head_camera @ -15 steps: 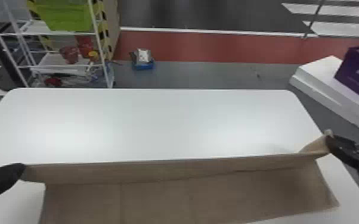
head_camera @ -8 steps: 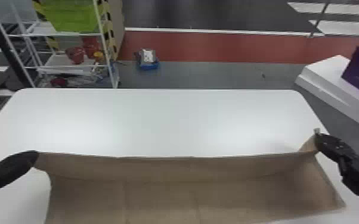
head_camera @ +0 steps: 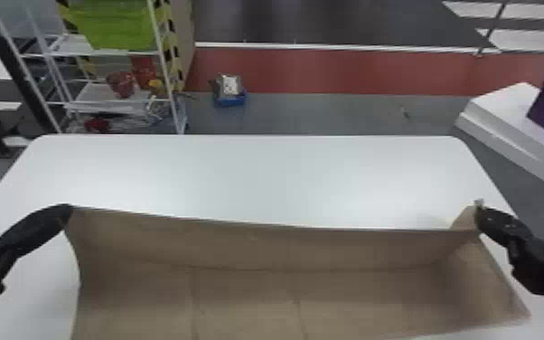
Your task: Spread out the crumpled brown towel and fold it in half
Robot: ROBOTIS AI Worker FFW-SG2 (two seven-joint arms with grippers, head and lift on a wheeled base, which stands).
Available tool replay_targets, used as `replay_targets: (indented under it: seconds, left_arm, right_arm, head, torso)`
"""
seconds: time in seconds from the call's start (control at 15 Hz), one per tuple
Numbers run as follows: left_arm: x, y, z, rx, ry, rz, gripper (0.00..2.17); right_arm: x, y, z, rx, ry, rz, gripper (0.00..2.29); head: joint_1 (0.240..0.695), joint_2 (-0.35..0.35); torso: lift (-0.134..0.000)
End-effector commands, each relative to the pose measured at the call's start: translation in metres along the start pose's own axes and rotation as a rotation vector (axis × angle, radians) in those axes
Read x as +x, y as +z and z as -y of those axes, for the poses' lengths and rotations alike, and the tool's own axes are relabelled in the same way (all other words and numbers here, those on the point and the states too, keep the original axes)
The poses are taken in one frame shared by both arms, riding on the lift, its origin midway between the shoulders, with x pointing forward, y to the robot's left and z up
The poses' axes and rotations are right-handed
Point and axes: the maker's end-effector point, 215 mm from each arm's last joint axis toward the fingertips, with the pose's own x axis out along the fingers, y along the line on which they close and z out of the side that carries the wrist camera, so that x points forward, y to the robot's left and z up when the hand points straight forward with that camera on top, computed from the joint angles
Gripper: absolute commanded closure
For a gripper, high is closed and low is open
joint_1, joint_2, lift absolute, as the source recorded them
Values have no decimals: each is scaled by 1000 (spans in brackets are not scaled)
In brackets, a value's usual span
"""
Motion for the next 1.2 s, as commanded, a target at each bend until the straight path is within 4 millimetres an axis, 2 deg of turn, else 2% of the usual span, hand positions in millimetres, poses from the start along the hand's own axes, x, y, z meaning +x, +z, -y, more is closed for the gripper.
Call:
replay_targets:
  seconds: [0.0,0.2,0.53,0.67,0.87,1.13]
  left_arm:
    - [6,10,-4,8,7,42,1450]
    - [17,13,-10,12,24,63,1450]
    - [37,17,-7,7,6,81,1450]
    - [39,19,-10,7,12,87,1450]
    - [44,20,-4,14,-1,91,1450]
    - [53,20,11,20,-34,93,1450]
  right_arm:
    - [0,5,-2,0,0,14,1463]
    - [1,9,1,-4,-11,29,1463]
    - [0,25,10,-22,-50,80,1463]
    - [-2,31,16,-31,-72,98,1463]
    - [-9,31,28,-39,-108,102,1463]
    - [-33,26,48,-34,-141,115,1463]
  head:
    - [695,-9]
    - [695,-2]
    - [695,-15]
    - [695,-23]
    - [695,-37]
    - [695,-73]
  torso:
    - [-124]
    - [-124]
    - [-124]
    - [-124]
    - [-124]
    - [-124]
